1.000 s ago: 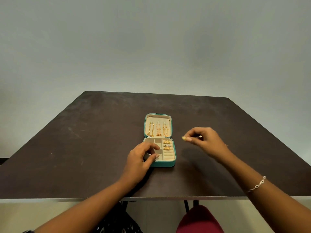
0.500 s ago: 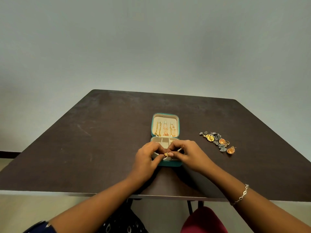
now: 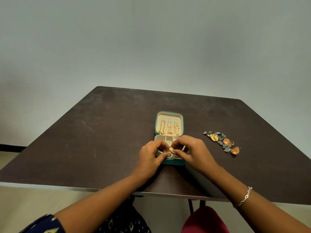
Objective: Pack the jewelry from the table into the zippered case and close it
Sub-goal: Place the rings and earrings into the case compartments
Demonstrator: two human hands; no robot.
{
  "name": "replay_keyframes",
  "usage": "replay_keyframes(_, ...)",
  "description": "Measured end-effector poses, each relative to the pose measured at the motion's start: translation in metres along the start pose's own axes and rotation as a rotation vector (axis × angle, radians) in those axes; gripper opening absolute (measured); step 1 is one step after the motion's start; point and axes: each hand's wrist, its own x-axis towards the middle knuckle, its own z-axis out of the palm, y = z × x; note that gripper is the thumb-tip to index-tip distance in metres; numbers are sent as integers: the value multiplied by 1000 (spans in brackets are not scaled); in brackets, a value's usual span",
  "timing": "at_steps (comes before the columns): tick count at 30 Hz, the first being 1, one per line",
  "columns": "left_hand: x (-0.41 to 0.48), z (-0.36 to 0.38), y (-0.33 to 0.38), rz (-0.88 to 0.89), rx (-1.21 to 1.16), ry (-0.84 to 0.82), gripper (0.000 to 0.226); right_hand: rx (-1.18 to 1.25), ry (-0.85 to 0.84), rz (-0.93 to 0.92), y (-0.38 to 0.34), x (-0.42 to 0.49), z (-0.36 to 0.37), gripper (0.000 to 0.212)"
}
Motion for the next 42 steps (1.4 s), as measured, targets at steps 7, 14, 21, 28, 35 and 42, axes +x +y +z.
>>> replay_keyframes(7, 0, -1, 3, -32, -1, -25, 21, -65, -3, 164, 18, 6, -26, 14)
replay_keyframes(14, -1, -1, 4, -32, -2, -28, 24, -147, -62, 168, 17, 6, -14, 14)
replay_keyframes(21, 0, 0, 4, -29, -3, -30, 23, -200, -75, 139, 21, 3, -6, 17)
replay_keyframes(28, 0, -1, 5, -39, 5, -40, 24, -191, -35, 71, 24, 1, -6, 11)
replay_keyframes(35, 0, -2, 7, -36, 10, -41, 23, -216, -51, 58, 29, 1, -1, 12)
replay_keyframes(42, -1, -3, 7, -41, 10, -51, 23, -89, 35, 39, 36, 2, -11, 13)
